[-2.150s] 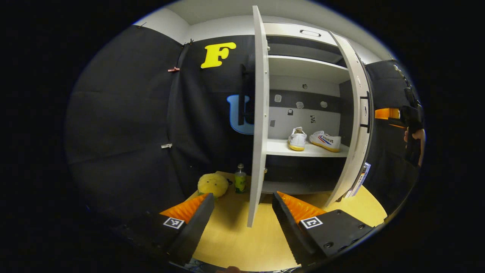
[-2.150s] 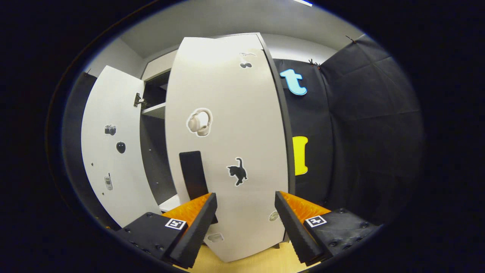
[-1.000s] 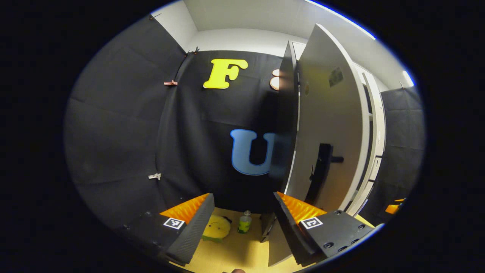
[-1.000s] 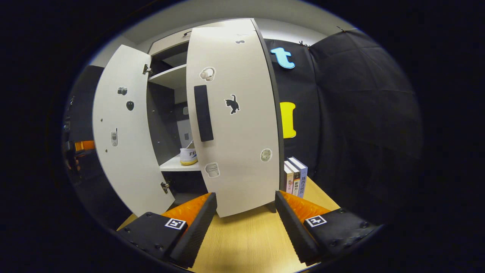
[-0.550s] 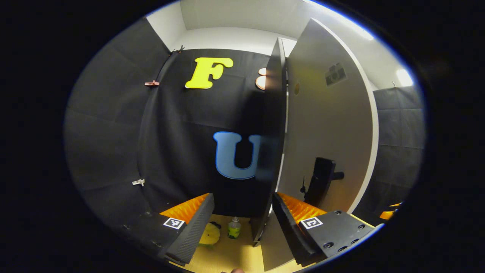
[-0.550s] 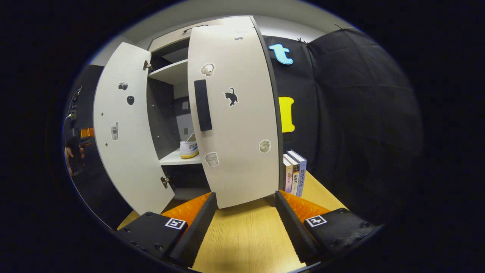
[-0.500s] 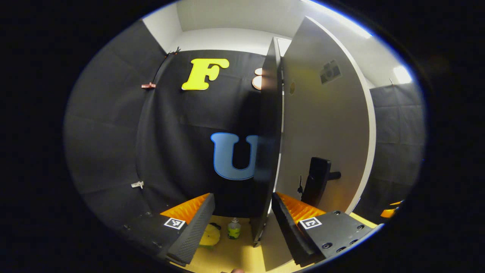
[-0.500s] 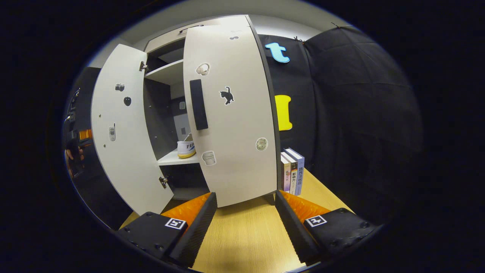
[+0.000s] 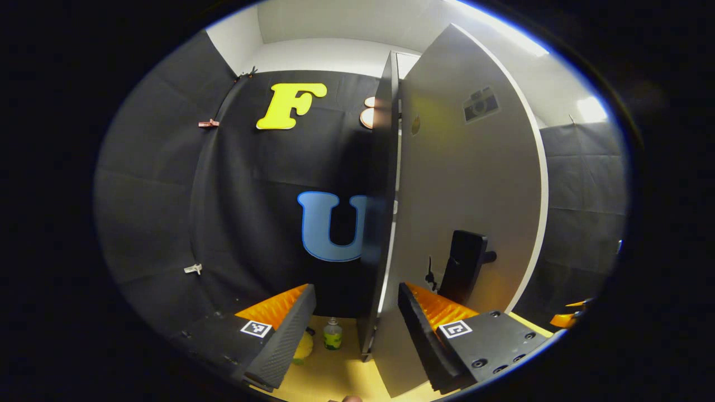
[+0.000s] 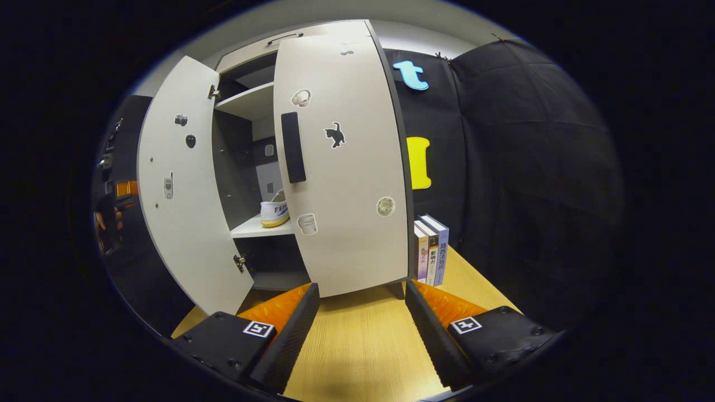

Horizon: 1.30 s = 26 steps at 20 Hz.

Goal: Grab one shoe with the right hand and put it into the shoe cabinet, grab the other shoe with the left hand and put it into the shoe cabinet; then close the right door with the right hand and the left door with the left hand.

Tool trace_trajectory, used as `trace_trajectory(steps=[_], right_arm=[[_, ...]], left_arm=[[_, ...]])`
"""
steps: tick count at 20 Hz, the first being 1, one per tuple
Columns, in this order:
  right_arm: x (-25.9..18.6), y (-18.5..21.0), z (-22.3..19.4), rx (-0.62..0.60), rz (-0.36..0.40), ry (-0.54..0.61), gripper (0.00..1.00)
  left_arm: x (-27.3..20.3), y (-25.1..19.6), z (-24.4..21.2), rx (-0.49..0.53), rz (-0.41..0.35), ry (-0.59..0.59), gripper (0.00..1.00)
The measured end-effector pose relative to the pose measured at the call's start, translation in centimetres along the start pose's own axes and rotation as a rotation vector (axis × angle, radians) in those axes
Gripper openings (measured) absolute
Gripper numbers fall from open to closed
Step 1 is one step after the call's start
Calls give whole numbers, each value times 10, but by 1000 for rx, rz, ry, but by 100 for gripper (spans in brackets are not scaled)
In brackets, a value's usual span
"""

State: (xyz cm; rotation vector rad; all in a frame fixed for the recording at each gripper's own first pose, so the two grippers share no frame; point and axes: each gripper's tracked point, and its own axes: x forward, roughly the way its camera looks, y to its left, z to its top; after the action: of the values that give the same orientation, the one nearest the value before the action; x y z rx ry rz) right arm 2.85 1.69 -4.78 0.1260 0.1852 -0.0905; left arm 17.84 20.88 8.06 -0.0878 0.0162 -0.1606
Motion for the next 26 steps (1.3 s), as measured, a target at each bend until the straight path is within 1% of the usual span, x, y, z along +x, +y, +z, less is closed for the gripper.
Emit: trace_trajectory(steps=[3, 7, 8, 9, 11, 12, 13, 15, 16, 18, 20, 22, 26], right_arm=[[3, 0, 1, 7, -6, -4, 98], [-2, -15, 2, 11, -40, -8, 98], [-4, -19, 3, 19, -52, -10, 98], [-7, -26, 4, 26, -67, -14, 98], [-10, -36, 4, 37, -96, -20, 98], [-12, -41, 4, 41, -110, -20, 98], [-15, -48, 6, 46, -123, -25, 98], [-20, -56, 12, 47, -144, -41, 98], [-21, -61, 16, 42, -156, -49, 98], [-23, -68, 21, 33, -176, -67, 98], [-24, -71, 24, 37, -181, -76, 98], [-20, -67, 24, 41, -170, -75, 98], [-14, -47, 29, 28, -119, -87, 98]], left_arm=[[8, -28, -4, -22, -63, 4, 93], [25, -52, -5, 30, -33, -3, 93], [29, -60, -5, 36, -40, -4, 89], [34, -71, -8, 34, -52, 0, 93], [44, -95, -11, 18, -88, 2, 93], [50, -110, -14, 7, -116, 6, 91], [54, -126, -17, -4, -149, 12, 93], [59, -149, -17, -4, -178, 8, 92], [58, -156, -18, 11, -178, 4, 94], [53, -163, -27, 34, -151, -2, 93], [40, -168, -38, 51, -128, -10, 94], [24, -169, -49, 77, -99, -15, 95], [-11, -164, -67, 126, -46, -31, 95]])
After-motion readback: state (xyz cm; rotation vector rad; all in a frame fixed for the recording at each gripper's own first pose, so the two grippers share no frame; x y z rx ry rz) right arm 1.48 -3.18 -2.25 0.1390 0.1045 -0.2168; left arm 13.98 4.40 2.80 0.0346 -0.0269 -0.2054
